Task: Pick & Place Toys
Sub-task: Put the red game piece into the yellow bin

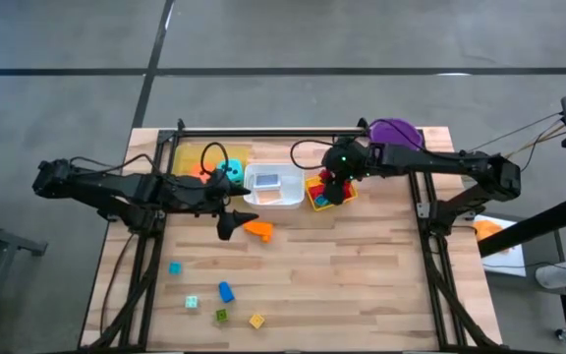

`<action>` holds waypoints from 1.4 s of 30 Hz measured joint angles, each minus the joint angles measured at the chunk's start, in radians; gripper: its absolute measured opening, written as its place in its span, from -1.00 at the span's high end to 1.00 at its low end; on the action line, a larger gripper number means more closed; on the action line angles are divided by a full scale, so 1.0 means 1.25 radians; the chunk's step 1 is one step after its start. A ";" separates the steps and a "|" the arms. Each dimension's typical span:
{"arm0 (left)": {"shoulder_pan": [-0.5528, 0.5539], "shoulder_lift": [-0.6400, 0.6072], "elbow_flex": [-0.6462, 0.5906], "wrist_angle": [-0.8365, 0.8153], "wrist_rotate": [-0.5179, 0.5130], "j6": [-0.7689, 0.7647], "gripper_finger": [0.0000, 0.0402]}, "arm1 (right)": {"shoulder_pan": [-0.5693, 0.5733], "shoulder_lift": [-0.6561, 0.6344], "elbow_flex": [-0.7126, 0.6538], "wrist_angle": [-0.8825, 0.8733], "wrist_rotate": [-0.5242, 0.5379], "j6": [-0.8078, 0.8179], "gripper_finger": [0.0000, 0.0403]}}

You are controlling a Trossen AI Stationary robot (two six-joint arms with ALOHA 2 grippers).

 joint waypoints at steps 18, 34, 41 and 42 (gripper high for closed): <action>0.026 0.003 -0.001 -0.033 0.000 -0.168 -0.95 | -0.038 0.001 0.026 -0.038 0.033 0.201 0.27; 0.033 0.004 -0.002 -0.032 0.014 -0.151 -0.94 | -0.077 0.067 0.018 -0.087 -0.076 0.280 0.27; 0.039 0.004 -0.002 -0.032 0.048 -0.155 -0.94 | -0.079 0.146 0.082 -0.067 -0.038 0.271 0.27; 0.039 0.004 -0.002 -0.032 0.049 -0.155 -0.94 | -0.081 0.154 0.089 -0.071 -0.039 0.265 0.27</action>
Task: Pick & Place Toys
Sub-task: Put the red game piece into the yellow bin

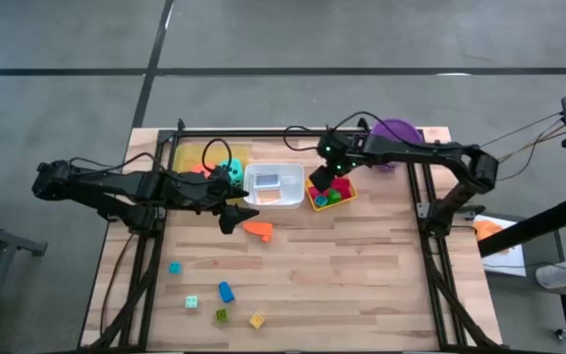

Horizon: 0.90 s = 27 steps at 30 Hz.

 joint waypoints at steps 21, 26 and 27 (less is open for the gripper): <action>0.001 0.000 0.000 -0.004 0.001 0.002 -0.95 | 0.002 0.123 0.050 -0.067 -0.027 -0.041 0.27; 0.001 0.000 0.000 -0.005 0.001 0.002 -0.95 | 0.001 0.147 0.050 -0.066 -0.058 -0.041 0.27; 0.001 0.000 0.000 -0.005 0.001 0.001 -0.95 | 0.001 0.150 0.050 -0.066 -0.058 -0.041 0.27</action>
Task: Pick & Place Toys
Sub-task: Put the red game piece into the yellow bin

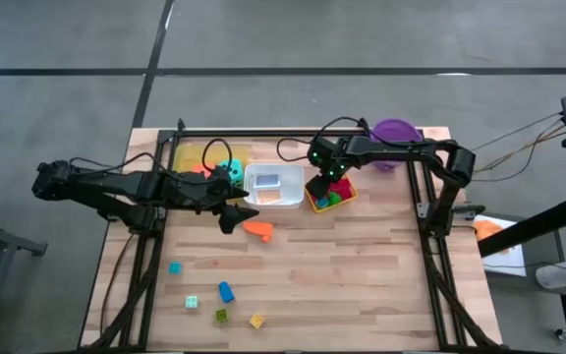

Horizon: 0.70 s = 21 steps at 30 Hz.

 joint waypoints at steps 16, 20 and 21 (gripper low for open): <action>0.000 0.000 0.000 -0.001 0.015 0.000 -0.95 | -0.003 -0.008 -0.002 -0.003 -0.019 -0.009 -0.05; 0.000 0.000 0.000 -0.001 0.017 0.000 -0.95 | -0.003 -0.012 -0.002 -0.002 -0.026 -0.019 -0.09; 0.000 0.000 0.000 -0.001 0.019 0.000 -0.95 | -0.003 -0.013 -0.002 -0.002 -0.027 -0.021 -0.09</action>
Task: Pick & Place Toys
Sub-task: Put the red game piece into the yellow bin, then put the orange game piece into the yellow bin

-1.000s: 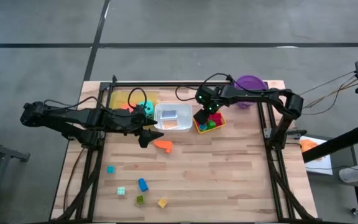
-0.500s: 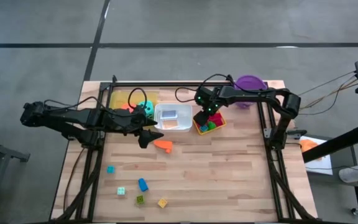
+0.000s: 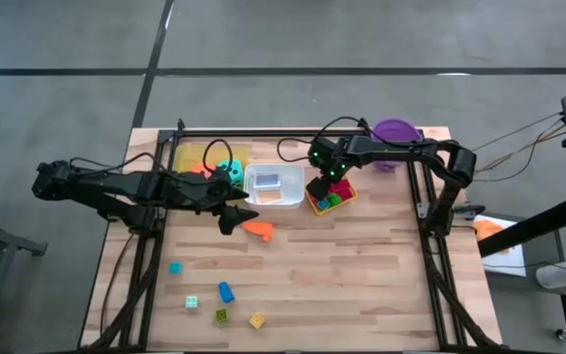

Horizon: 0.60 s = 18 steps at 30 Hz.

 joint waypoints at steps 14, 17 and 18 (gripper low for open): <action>0.000 0.000 0.000 -0.005 0.015 0.001 -0.95 | -0.003 -0.011 0.027 -0.031 -0.019 -0.003 -0.11; 0.000 0.000 0.000 -0.017 0.016 -0.003 -0.95 | -0.004 -0.026 0.027 -0.039 -0.018 0.019 -0.11; 0.000 0.000 0.000 -0.023 0.018 -0.004 -0.95 | -0.005 -0.032 0.027 -0.044 -0.015 0.020 -0.11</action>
